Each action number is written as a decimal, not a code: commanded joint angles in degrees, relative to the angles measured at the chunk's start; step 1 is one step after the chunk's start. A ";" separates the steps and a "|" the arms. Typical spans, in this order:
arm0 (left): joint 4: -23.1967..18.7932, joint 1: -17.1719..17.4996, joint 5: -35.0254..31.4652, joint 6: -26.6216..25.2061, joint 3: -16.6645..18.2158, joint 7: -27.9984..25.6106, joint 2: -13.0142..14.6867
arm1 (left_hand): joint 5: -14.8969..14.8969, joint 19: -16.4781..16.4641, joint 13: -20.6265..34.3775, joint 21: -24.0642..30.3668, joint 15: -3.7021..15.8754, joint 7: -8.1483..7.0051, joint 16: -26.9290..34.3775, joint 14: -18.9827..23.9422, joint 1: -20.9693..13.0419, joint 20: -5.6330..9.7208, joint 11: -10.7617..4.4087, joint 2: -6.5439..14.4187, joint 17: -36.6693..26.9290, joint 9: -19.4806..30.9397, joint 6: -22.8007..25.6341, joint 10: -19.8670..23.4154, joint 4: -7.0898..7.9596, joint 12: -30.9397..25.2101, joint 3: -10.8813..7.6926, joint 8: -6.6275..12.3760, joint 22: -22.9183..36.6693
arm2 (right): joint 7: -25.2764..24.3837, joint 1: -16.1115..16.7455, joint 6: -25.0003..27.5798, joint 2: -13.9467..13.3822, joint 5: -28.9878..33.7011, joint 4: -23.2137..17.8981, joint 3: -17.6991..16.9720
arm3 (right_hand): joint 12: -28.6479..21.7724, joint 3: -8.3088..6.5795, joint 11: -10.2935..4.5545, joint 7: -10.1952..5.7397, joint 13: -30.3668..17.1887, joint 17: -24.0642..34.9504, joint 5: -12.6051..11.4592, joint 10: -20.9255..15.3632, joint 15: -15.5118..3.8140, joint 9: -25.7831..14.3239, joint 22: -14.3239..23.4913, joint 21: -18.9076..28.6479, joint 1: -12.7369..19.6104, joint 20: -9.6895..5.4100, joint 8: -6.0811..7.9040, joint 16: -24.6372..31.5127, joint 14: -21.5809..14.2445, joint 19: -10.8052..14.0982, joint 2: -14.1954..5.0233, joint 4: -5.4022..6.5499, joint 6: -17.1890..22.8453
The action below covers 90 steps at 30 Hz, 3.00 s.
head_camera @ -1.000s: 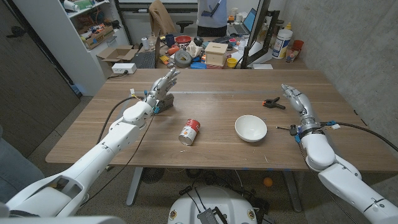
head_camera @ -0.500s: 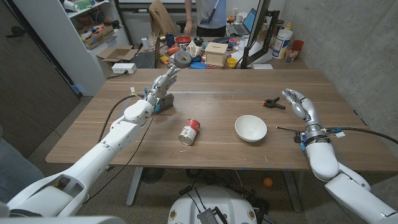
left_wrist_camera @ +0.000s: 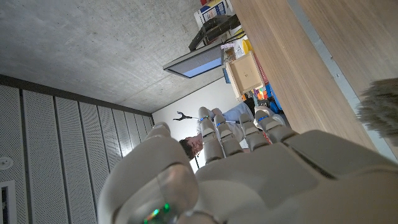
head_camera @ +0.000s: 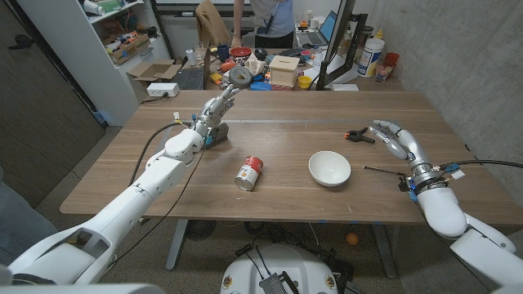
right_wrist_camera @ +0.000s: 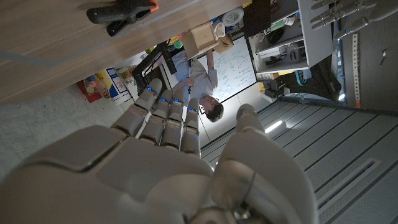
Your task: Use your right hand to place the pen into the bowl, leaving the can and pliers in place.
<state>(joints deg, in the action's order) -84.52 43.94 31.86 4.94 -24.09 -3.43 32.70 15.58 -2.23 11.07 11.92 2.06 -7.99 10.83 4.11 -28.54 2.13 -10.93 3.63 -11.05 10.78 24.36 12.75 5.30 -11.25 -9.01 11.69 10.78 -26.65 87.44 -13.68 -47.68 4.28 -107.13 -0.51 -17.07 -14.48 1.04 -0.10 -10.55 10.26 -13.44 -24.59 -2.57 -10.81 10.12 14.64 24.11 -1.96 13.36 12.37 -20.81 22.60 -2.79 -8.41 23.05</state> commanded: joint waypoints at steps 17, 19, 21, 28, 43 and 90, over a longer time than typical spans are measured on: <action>-12.73 3.45 -4.32 -6.46 -0.80 -8.74 1.41 | 0.17 -0.63 0.19 0.33 6.97 0.04 0.23 0.61 -0.49 2.58 0.01 0.11 -0.14 0.28 0.54 0.49 -0.03 -0.36 -0.30 0.26 0.20 | -2.16 -1.41 -10.77 -11.53 25.03 11.99 -3.33 | -0.40 0.28 -2.75 -2.79 -0.39 0.17 -3.12 -4.12 -3.94 -0.18 -0.03 -0.64 2.21 -1.35 0.80 0.17 -4.33 2.97 3.11 -0.84 5.32; -13.59 3.79 -4.63 -6.78 -0.75 -9.36 1.51 | 0.17 -0.63 0.19 0.33 6.97 0.04 0.23 0.61 -0.49 2.58 0.01 0.11 -0.14 0.28 0.54 0.49 -0.03 -0.36 -0.30 0.26 0.20 | -3.16 -1.43 -10.71 -12.03 26.47 12.57 -3.36 | -0.40 0.16 -3.20 -3.09 -0.40 0.17 -3.39 -4.39 -3.98 -0.19 -0.02 -0.73 2.61 -1.36 0.95 0.12 -4.56 3.10 3.15 -0.91 5.90; -14.39 4.13 -4.89 -7.05 -0.69 -9.82 1.66 | 0.17 -0.63 0.19 0.33 6.97 0.04 0.23 0.61 -0.49 2.58 0.01 0.11 -0.14 0.28 0.54 0.49 -0.03 -0.36 -0.30 0.26 0.20 | -3.66 -1.18 -10.69 -12.33 26.78 13.08 -3.50 | -0.30 0.02 -3.22 -3.79 -0.41 0.17 -3.66 -4.43 -4.19 -0.21 -0.01 -0.83 3.07 -1.33 1.10 -0.10 -4.40 3.25 3.24 -0.99 6.48; -16.47 5.78 -5.33 -7.03 0.22 -11.62 1.99 | 0.17 -0.63 0.19 0.33 6.97 0.04 0.23 0.61 -0.49 2.58 0.01 0.11 -0.14 0.28 0.54 0.49 -0.03 -0.36 -0.30 0.26 0.20 | -3.84 0.61 -8.46 -13.79 28.57 13.54 -3.58 | -0.01 -0.56 -3.57 -5.49 -0.41 0.13 -4.59 -4.79 -4.49 -0.30 -0.01 -1.24 5.23 -1.06 1.81 -0.61 -4.30 3.67 3.75 -1.46 8.94; -16.43 6.24 -5.21 -6.37 0.47 -11.66 1.40 | 0.17 -0.63 0.19 0.33 6.97 0.04 0.23 0.61 -0.49 2.58 0.01 0.11 -0.14 0.28 0.54 0.49 -0.03 -0.36 -0.30 0.26 0.20 | -5.32 2.15 2.90 -14.10 30.63 12.05 -0.97 | 0.36 -1.91 -2.71 -3.84 -0.47 0.23 -5.98 -6.15 -2.84 -0.38 0.13 -2.39 9.79 0.08 3.43 -0.94 -5.34 3.43 4.72 -1.33 15.40; -14.66 5.31 -4.82 -7.04 0.16 -11.73 0.43 | 0.17 -0.63 0.19 0.33 6.97 0.04 0.23 0.61 -0.49 2.58 0.01 0.11 -0.14 0.28 0.54 0.49 -0.03 -0.36 -0.30 0.26 0.20 | -8.76 -5.29 16.42 -18.93 26.15 13.15 16.44 | 1.75 -4.87 -3.26 -6.12 -0.53 0.38 -5.13 -5.40 -1.67 -0.46 0.35 -3.28 16.71 0.87 2.97 -1.41 -5.34 1.97 4.38 -1.18 18.60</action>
<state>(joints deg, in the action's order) -100.12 49.66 26.74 -2.26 -23.35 -15.73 33.77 15.58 -2.23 11.06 11.92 2.06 -7.98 10.83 4.11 -28.54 2.13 -10.93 3.63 -11.05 10.78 24.36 12.75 5.30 -11.25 -9.01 11.69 10.77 -34.58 84.85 0.78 -66.02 31.21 -95.60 11.25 -15.64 -18.78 -1.83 -5.73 -10.79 10.55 -18.76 -29.91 -2.57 -11.06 10.28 11.63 40.24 -1.11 16.41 11.07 -26.12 24.78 1.42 -9.55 41.57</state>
